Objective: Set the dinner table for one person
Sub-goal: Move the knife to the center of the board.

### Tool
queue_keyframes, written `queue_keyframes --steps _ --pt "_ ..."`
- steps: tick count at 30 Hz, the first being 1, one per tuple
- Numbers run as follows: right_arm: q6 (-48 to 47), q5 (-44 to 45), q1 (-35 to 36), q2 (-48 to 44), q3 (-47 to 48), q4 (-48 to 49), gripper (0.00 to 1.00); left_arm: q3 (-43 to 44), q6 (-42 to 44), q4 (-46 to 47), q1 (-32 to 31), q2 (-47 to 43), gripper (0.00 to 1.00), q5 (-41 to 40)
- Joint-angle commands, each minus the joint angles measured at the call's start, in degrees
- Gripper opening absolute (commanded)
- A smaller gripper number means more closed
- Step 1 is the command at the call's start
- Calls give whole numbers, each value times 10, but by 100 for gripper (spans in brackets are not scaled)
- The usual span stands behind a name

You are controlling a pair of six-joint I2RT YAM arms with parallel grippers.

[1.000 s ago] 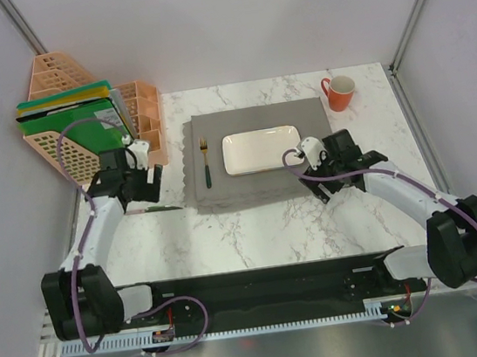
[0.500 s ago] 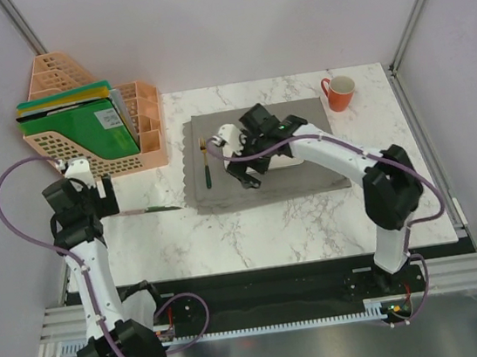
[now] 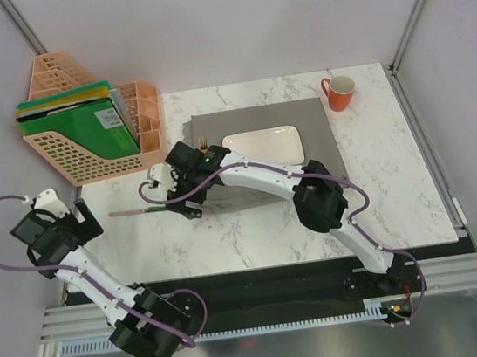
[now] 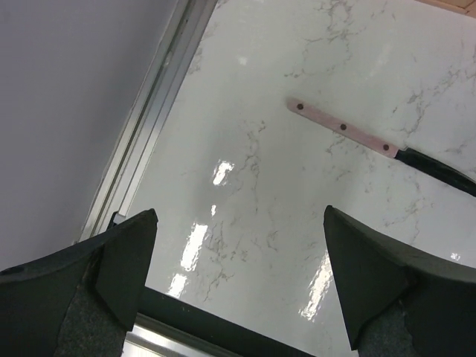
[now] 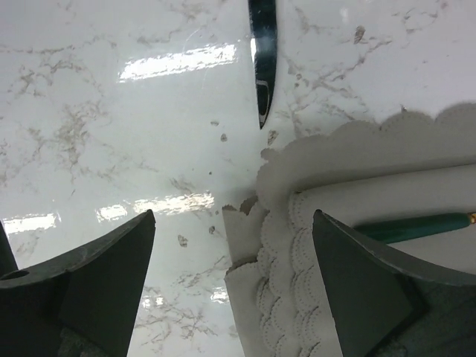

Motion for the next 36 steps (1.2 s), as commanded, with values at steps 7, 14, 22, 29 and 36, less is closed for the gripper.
queue_keyframes --steps 7,14,22,29,36 --pt "38 -14 16 33 46 78 91 29 63 -49 116 -1 100 150" --pt "47 -17 31 59 79 106 91 25 103 -57 160 -8 100 152" --pt "49 -7 36 105 117 139 91 64 163 -100 270 37 100 227" --pt "44 13 35 134 98 190 89 62 195 -115 298 35 100 240" --pt "59 37 35 164 82 250 75 48 215 -121 300 11 100 243"
